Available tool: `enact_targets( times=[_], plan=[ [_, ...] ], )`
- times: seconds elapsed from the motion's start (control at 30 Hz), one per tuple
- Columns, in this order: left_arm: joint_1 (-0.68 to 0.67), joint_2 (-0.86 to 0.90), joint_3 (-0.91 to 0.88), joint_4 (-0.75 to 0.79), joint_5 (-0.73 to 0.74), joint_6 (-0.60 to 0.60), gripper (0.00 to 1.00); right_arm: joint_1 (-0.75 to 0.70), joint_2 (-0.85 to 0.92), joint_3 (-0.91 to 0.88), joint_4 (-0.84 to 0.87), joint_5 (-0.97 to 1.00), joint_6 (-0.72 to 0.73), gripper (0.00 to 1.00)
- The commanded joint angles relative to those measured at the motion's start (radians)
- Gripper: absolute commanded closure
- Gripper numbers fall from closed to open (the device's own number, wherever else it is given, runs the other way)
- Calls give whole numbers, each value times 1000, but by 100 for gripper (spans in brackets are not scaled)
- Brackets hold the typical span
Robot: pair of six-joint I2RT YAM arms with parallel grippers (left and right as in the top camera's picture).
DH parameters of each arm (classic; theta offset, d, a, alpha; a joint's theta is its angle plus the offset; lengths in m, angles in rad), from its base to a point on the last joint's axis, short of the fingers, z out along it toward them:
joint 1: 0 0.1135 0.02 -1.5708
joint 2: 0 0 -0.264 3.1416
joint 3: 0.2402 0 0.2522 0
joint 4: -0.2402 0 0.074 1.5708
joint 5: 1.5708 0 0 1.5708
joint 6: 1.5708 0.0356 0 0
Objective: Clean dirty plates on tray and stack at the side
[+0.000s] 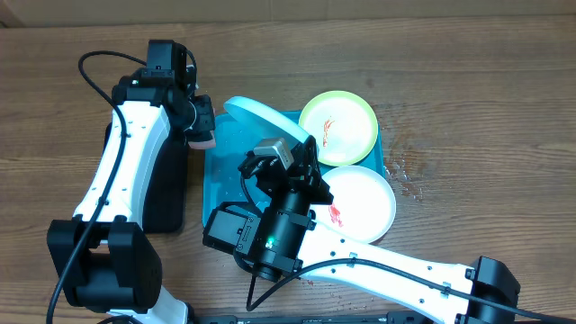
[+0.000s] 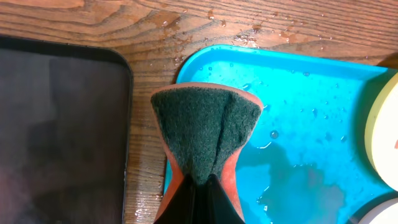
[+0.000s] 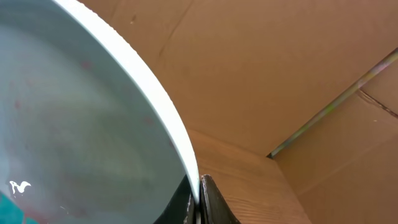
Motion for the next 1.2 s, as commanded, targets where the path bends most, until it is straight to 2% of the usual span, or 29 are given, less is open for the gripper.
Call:
enact_targets(
  times=[0.0,0.13,0.2,0.47,0.6,0.7,0.73,0.77,0.97,1.17],
  plan=[
    [5,-5,20,-4,11,-21,96,-18,-29,27,5,-69,24,96],
    [3,-5,5,-7,12,-21,95,-92,-29,25,22,-333,24,96],
    [0,-5,-14,-7,18,-21,96,-174,-29,26,40,-553,19,96],
    [-27,-5,-72,-5,26,-21,96,-460,-29,26,177,-1274,-303,96],
    [-54,-5,-100,-1,26,-21,96,-618,-29,26,182,-1482,-330,96],
    [-82,-5,-124,6,26,-21,96,-814,-29,26,180,-1682,-391,96],
    [-88,-5,-130,8,26,-21,96,-858,-29,26,178,-1715,-402,96],
    [-101,-5,-141,13,26,-21,96,-967,-29,26,168,-1764,-409,96],
    [-140,-5,-153,37,26,-22,96,-1323,-25,14,143,-1750,-431,96],
    [-159,-5,-153,68,26,-22,96,-1546,-25,-100,192,-1706,-427,96]
  ],
)
